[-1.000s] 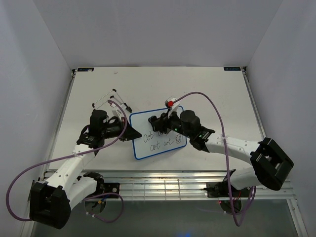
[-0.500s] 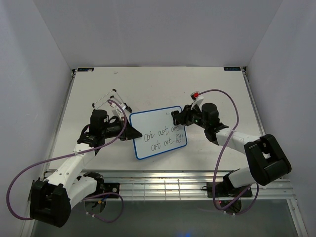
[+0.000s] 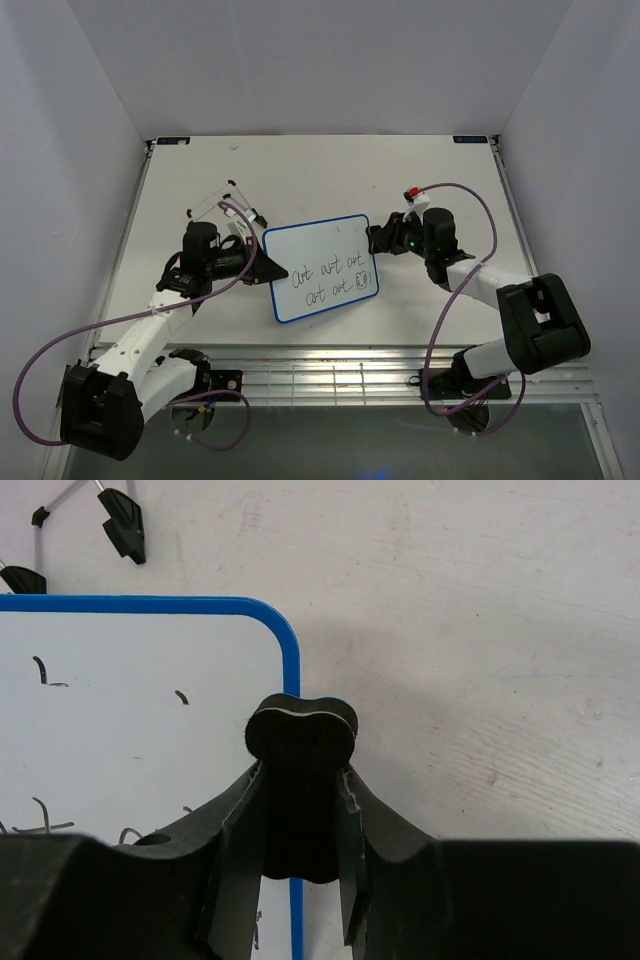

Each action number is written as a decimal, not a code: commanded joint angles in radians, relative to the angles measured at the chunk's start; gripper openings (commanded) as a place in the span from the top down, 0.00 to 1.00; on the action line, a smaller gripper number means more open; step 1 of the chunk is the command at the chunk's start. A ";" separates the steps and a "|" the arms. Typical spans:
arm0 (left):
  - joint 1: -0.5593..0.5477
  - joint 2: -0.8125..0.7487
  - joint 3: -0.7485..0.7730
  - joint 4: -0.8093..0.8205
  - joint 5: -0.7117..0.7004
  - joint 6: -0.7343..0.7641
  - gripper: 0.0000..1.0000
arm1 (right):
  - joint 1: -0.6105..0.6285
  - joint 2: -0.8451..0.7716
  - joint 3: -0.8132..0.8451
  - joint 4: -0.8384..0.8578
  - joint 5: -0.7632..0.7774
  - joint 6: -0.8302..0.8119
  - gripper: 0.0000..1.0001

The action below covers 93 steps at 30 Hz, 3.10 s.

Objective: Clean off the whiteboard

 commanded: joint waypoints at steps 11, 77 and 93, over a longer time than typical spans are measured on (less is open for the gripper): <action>-0.028 -0.033 0.013 0.042 0.161 0.127 1.00 | 0.238 0.002 0.155 -0.022 0.062 -0.023 0.92; -0.030 -0.016 0.019 0.025 0.087 0.112 1.00 | 0.666 -0.188 0.043 0.023 0.426 -0.014 0.92; -0.028 -0.005 -0.005 0.067 0.058 0.036 1.00 | 0.848 -0.088 -0.089 0.304 0.648 -0.021 0.92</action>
